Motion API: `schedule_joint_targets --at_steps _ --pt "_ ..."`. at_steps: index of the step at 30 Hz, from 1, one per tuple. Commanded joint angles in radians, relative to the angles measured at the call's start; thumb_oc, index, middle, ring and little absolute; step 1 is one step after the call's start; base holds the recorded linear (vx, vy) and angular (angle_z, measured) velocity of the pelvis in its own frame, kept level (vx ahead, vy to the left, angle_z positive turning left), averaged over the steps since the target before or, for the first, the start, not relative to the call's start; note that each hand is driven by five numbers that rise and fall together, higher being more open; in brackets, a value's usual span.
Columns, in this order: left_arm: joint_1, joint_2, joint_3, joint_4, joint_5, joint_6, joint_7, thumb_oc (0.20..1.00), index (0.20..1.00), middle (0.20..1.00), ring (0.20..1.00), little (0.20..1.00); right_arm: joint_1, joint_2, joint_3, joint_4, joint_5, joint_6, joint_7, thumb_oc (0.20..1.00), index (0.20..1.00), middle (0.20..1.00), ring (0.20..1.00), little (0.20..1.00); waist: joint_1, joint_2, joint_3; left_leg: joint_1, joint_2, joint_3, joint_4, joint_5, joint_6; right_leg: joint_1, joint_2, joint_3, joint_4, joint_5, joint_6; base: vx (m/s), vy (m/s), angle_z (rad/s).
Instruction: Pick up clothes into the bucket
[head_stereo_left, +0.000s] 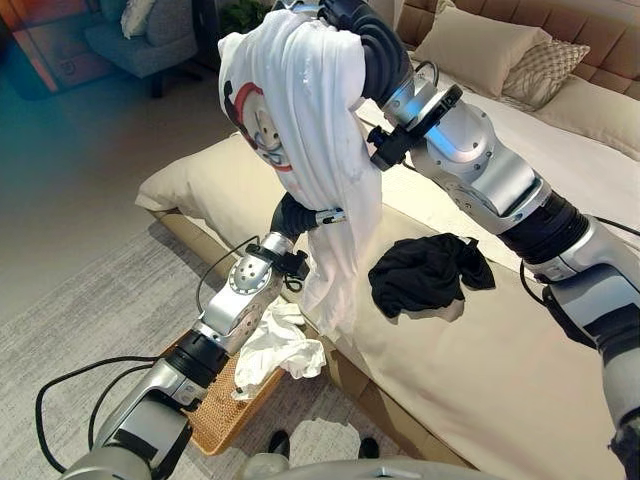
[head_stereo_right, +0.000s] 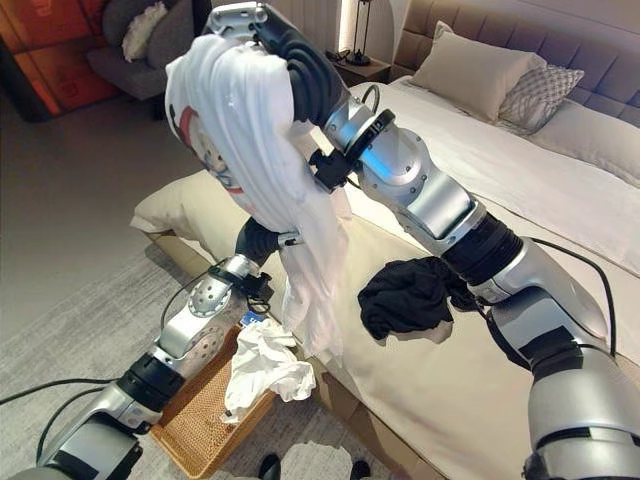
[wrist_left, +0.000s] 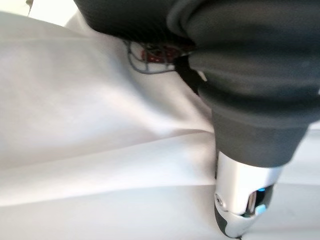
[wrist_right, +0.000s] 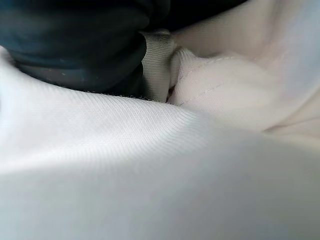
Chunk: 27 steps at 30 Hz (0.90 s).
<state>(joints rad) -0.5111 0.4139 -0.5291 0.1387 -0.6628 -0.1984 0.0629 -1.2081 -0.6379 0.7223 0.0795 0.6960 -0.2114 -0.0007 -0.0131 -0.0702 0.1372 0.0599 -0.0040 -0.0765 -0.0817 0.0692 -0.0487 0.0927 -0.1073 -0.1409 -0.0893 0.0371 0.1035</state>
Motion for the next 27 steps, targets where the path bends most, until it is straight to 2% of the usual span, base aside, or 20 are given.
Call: schedule_joint_targets --at_steps 1,2,3,6,7,8,13,14,15,17,18,20,21,22,23,25,27 --pt "-0.098 -0.018 -0.026 0.040 -0.071 -0.016 -0.017 0.517 0.517 0.517 0.517 0.517 -0.050 0.009 -0.029 -0.056 0.074 -0.052 -0.008 0.200 0.200 0.200 0.200 0.200 0.009 -0.017 -0.021 0.015 -0.024 0.016 0.079 -0.132 0.033 -0.050 -0.042 0.006 0.120 -0.034 0.033 0.02 0.007 -0.06" --pt "-0.093 -0.026 -0.032 0.036 -0.110 -0.017 -0.023 0.300 0.300 0.300 0.300 0.300 -0.045 0.012 -0.024 -0.058 0.075 -0.050 -0.007 0.200 0.200 0.200 0.200 0.200 0.007 -0.017 -0.022 0.016 -0.024 0.017 0.078 -0.132 0.033 -0.051 -0.043 0.008 0.120 -0.034 0.033 0.02 0.007 -0.10" --pt "-0.090 -0.034 -0.035 0.034 -0.151 -0.015 -0.035 0.200 0.200 0.200 0.200 0.200 -0.042 0.014 -0.022 -0.056 0.073 -0.050 -0.008 0.200 0.200 0.200 0.200 0.200 0.006 -0.017 -0.023 0.016 -0.025 0.017 0.078 -0.132 0.033 -0.051 -0.043 0.010 0.119 -0.034 0.033 0.02 0.006 -0.14" --pt "-0.048 -0.046 -0.026 0.006 -0.258 -0.006 -0.065 0.200 0.200 0.200 0.200 0.200 -0.017 0.005 -0.030 -0.051 0.071 -0.049 -0.013 0.200 0.200 0.200 0.200 0.200 0.003 -0.017 -0.027 0.022 -0.025 0.020 0.073 -0.134 0.032 -0.049 -0.043 0.016 0.117 -0.034 0.034 0.02 0.005 -0.08" --pt "-0.031 -0.048 -0.019 -0.003 -0.285 -0.006 -0.071 0.200 0.200 0.200 0.200 0.200 -0.009 0.001 -0.036 -0.047 0.068 -0.049 -0.016 0.576 0.576 0.576 0.576 0.576 0.003 -0.017 -0.028 0.023 -0.024 0.021 0.072 -0.133 0.032 -0.049 -0.043 0.017 0.115 -0.034 0.034 0.02 -0.001 -0.06" --pt "-0.014 -0.048 -0.009 -0.015 -0.302 -0.009 -0.070 0.200 0.200 0.200 0.200 0.200 0.003 -0.007 -0.047 -0.044 0.064 -0.050 -0.021 1.000 1.000 1.000 1.000 1.000 0.003 -0.017 -0.030 0.024 -0.024 0.021 0.070 -0.134 0.032 -0.049 -0.043 0.018 0.114 -0.034 0.034 0.01 -0.002 -0.06" --pt "0.064 0.019 0.115 -0.113 -0.288 -0.044 -0.051 0.200 0.200 0.200 0.200 0.200 0.104 -0.091 -0.144 -0.054 0.019 -0.054 -0.039 1.000 1.000 1.000 1.000 1.000 0.009 -0.012 -0.028 0.026 -0.024 0.021 0.067 -0.136 0.033 -0.046 -0.045 0.019 0.112 -0.033 0.037 0.01 0.001 -0.02" --pt "0.097 0.011 0.187 -0.137 -0.306 -0.068 -0.029 0.200 0.200 0.200 0.200 0.200 0.210 -0.112 -0.222 -0.065 0.018 -0.060 -0.047 1.000 1.000 1.000 1.000 1.000 0.010 -0.008 -0.027 0.029 -0.025 0.020 0.065 -0.137 0.034 -0.044 -0.046 0.016 0.111 -0.034 0.037 0.00 0.000 0.00" --pt "0.099 0.012 0.185 -0.138 -0.305 -0.068 -0.028 0.200 0.200 0.200 0.200 0.200 0.215 -0.112 -0.225 -0.069 0.017 -0.059 -0.047 1.000 1.000 1.000 1.000 1.000 0.011 -0.009 -0.028 0.029 -0.025 0.020 0.065 -0.138 0.034 -0.043 -0.046 0.016 0.111 -0.034 0.037 0.00 0.000 0.00" --pt "0.131 0.013 0.253 -0.182 -0.303 -0.080 -0.014 0.200 0.200 0.200 0.200 0.200 0.343 -0.117 -0.318 -0.101 0.004 -0.062 -0.046 1.000 1.000 1.000 1.000 1.000 0.008 -0.002 -0.028 0.031 -0.026 0.018 0.063 -0.140 0.037 -0.042 -0.047 0.014 0.112 -0.037 0.037 0.02 0.009 0.05" --pt "0.157 0.022 0.312 -0.220 -0.280 -0.094 -0.001 0.200 0.200 0.200 0.200 0.200 0.485 -0.099 -0.414 -0.130 -0.008 -0.059 -0.037 1.000 1.000 1.000 1.000 1.000 0.007 0.002 -0.028 0.033 -0.027 0.017 0.062 -0.142 0.038 -0.040 -0.048 0.013 0.113 -0.040 0.037 0.02 0.011 0.05" --pt "0.168 0.034 0.343 -0.236 -0.263 -0.102 0.006 0.200 0.200 0.200 0.200 0.200 0.557 -0.096 -0.465 -0.135 -0.014 -0.055 -0.032 1.000 1.000 1.000 1.000 1.000 0.009 0.003 -0.030 0.034 -0.027 0.016 0.061 -0.144 0.039 -0.039 -0.048 0.012 0.113 -0.042 0.037 0.00 0.000 0.00" --pt "0.181 0.048 0.414 -0.262 -0.206 -0.122 0.021 0.200 0.200 0.200 0.200 0.200 0.675 -0.078 -0.561 -0.125 -0.010 -0.057 -0.026 1.000 1.000 1.000 1.000 1.000 0.005 0.008 -0.030 0.035 -0.028 0.016 0.060 -0.145 0.040 -0.038 -0.049 0.011 0.114 -0.044 0.037 0.00 0.000 0.00" --pt "0.182 0.049 0.411 -0.264 -0.205 -0.121 0.023 0.200 0.200 0.200 0.200 0.200 0.681 -0.078 -0.565 -0.129 -0.010 -0.056 -0.026 1.000 1.000 1.000 1.000 1.000 0.007 0.007 -0.031 0.036 -0.028 0.015 0.060 -0.145 0.040 -0.037 -0.049 0.010 0.114 -0.045 0.037 0.00 0.000 0.00" --pt "0.194 0.054 0.488 -0.296 -0.146 -0.148 0.041 0.200 0.200 0.200 0.200 0.200 0.798 -0.033 -0.658 -0.111 -0.006 -0.061 -0.023 1.000 1.000 1.000 1.000 1.000 0.001 0.009 -0.031 0.030 -0.031 0.015 0.060 -0.140 0.042 -0.042 -0.053 0.010 0.115 -0.039 0.037 0.00 0.000 0.00" --pt "0.202 0.056 0.520 -0.311 -0.120 -0.159 0.049 0.200 0.200 0.200 0.200 0.200 0.861 -0.005 -0.699 -0.113 -0.007 -0.061 -0.021 1.000 1.000 1.000 1.000 1.000 0.000 0.009 -0.032 0.032 -0.032 0.015 0.061 -0.142 0.043 -0.041 -0.054 0.010 0.116 -0.041 0.037 0.00 0.000 0.00" --pt "0.205 0.063 0.599 -0.348 -0.047 -0.185 0.074 0.200 0.200 0.200 0.200 0.200 1.003 0.087 -0.783 -0.094 -0.037 -0.065 -0.020 1.000 1.000 1.000 1.000 1.000 -0.010 0.016 -0.033 0.033 -0.034 0.015 0.060 -0.145 0.046 -0.041 -0.055 0.010 0.119 -0.046 0.035 0.01 0.002 -0.02"
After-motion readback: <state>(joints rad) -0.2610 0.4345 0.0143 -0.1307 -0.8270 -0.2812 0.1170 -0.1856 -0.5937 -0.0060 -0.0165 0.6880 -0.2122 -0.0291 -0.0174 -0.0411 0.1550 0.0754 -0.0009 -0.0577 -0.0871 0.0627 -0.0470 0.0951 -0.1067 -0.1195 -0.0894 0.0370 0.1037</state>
